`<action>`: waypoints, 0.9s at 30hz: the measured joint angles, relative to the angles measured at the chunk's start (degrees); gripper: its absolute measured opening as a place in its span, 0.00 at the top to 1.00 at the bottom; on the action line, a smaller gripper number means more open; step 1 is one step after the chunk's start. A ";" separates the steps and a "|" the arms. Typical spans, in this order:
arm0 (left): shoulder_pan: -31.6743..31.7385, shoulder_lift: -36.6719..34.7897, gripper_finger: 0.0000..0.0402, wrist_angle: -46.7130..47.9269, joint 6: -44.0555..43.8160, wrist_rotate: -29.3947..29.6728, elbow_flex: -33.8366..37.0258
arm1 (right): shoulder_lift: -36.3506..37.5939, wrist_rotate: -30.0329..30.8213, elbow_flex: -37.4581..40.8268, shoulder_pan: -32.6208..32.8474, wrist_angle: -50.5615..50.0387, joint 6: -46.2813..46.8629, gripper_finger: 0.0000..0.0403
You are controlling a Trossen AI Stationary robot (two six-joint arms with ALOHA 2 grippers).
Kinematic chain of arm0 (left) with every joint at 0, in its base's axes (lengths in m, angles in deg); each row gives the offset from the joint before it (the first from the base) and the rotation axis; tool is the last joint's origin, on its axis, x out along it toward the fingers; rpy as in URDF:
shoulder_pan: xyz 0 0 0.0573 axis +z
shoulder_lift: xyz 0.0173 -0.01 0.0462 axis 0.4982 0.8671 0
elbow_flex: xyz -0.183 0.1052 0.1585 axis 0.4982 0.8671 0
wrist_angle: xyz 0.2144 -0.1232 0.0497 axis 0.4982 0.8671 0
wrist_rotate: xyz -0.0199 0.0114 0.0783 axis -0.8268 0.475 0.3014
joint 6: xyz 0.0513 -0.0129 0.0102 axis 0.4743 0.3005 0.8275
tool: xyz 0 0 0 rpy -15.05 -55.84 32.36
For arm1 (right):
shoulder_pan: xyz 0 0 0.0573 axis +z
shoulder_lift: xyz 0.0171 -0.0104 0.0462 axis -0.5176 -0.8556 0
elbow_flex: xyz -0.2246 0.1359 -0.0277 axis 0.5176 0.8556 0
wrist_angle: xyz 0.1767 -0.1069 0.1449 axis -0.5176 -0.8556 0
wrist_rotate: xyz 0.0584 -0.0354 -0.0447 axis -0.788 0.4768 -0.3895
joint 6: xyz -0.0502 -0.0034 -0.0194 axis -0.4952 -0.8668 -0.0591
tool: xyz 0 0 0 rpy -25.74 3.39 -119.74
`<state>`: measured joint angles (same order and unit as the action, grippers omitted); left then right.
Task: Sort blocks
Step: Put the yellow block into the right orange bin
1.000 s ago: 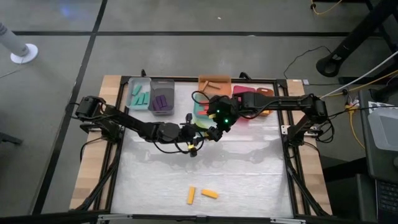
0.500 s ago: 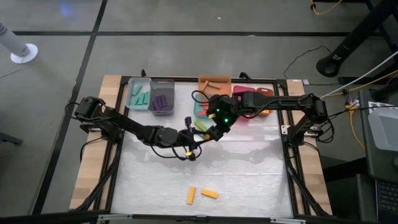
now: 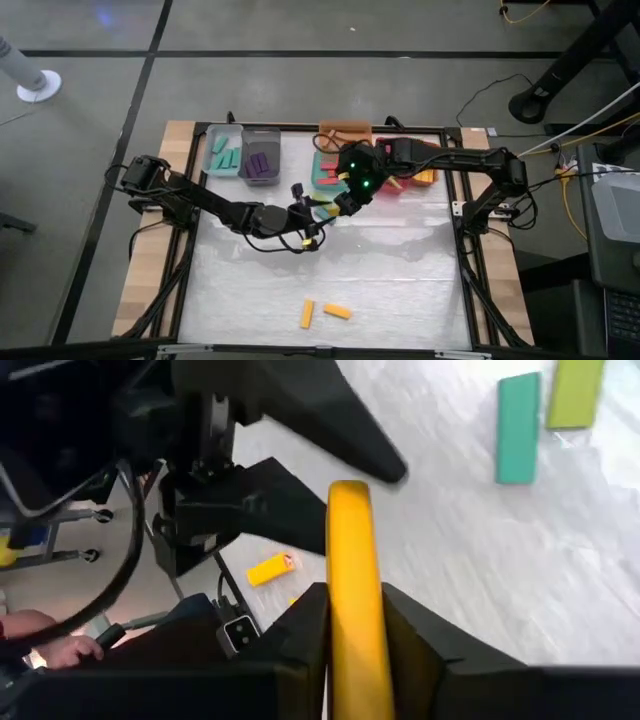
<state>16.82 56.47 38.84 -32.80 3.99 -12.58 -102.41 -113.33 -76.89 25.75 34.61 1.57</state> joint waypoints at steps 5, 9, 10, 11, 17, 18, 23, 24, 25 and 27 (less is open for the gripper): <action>0.02 0.00 0.48 -0.04 -0.10 2.68 0.01 | 1.75 1.02 -0.03 -5.19 -6.33 -5.00 0.84; -0.07 0.00 0.45 1.31 -3.02 2.62 0.01 | 3.35 7.66 -0.09 -10.59 -15.99 -10.59 0.85; -0.09 0.00 0.45 2.01 -4.31 2.59 0.01 | 3.63 10.24 -0.09 -11.97 -18.96 -11.86 0.85; -0.09 0.00 0.45 2.70 -5.90 2.36 0.01 | 3.87 13.44 -0.09 -13.26 -22.18 -12.91 0.83; -0.49 -0.02 0.45 7.88 -15.79 0.84 -0.01 | 4.15 31.46 0.11 -20.79 -36.73 -17.76 0.80; -0.74 -0.02 0.45 8.57 -17.04 0.79 -0.01 | 4.23 33.43 0.57 -21.84 -35.90 -18.27 0.82; -2.71 -0.02 0.45 12.44 -23.26 -2.74 -0.01 | 4.40 37.81 3.60 -27.65 -36.04 -22.10 0.85; -3.23 -0.02 0.45 13.30 -24.89 -3.60 -0.01 | 4.38 38.72 4.65 -28.73 -36.30 -22.20 0.85; -3.81 -0.02 0.45 14.12 -26.42 -4.27 -0.01 | 4.27 39.41 5.75 -29.83 -36.28 -22.28 0.84; -5.00 -0.02 0.45 15.59 -29.18 -4.97 -0.01 | 4.26 39.60 7.88 -32.01 -36.09 -22.33 0.81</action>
<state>11.82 56.45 54.43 -61.98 -0.98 -12.59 -98.15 -73.73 -69.01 -6.26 -1.49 -20.76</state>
